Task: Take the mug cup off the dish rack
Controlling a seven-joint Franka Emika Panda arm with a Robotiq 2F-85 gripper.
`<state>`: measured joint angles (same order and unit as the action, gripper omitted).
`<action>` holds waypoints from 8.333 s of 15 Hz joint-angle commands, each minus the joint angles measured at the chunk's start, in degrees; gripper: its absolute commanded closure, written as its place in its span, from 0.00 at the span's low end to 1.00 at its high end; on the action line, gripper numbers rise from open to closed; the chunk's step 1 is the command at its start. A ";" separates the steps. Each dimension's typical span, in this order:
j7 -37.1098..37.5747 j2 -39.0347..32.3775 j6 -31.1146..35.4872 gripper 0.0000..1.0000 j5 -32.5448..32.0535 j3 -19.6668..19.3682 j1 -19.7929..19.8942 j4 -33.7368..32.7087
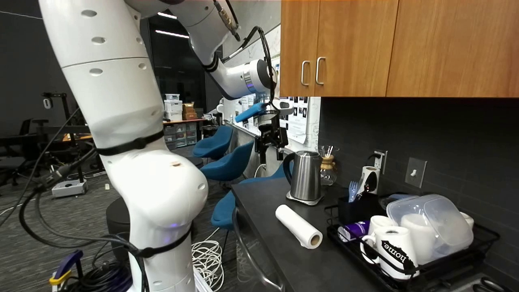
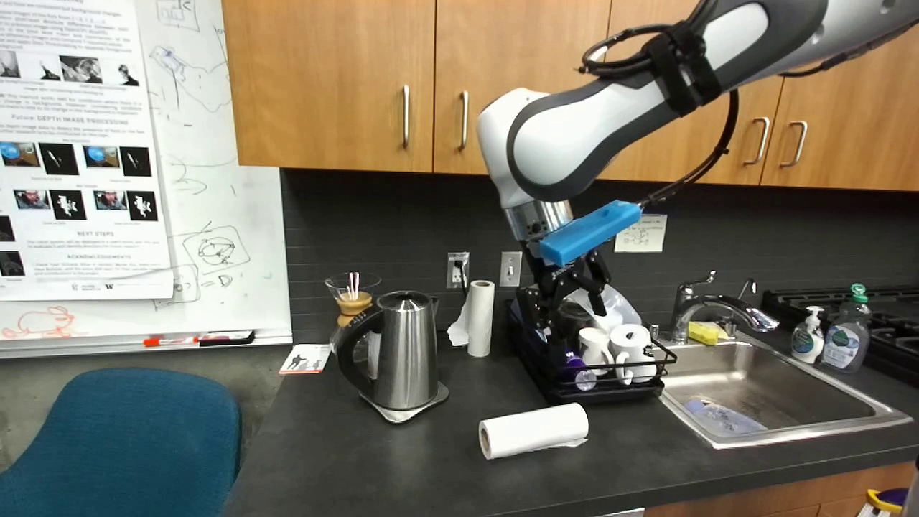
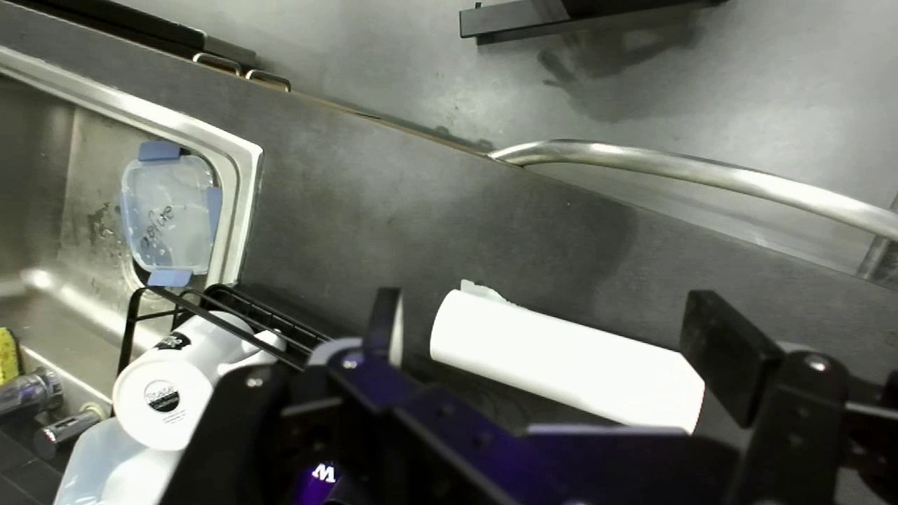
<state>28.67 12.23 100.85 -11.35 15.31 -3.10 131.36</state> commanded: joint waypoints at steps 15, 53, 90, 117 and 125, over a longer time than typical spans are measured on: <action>-0.05 -0.23 2.65 0.00 -0.32 -5.02 -0.42 3.70; 23.77 -23.70 6.95 0.00 -17.44 -17.61 0.09 -8.75; 28.08 -26.01 9.59 0.00 -23.94 -17.38 -1.50 -12.20; 30.52 -28.10 7.27 0.00 -28.51 -20.13 -0.62 -15.96; 32.82 -29.44 6.72 0.00 -28.60 -20.59 -0.32 -16.32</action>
<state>60.04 -16.62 108.75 -38.94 -5.06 -3.65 115.80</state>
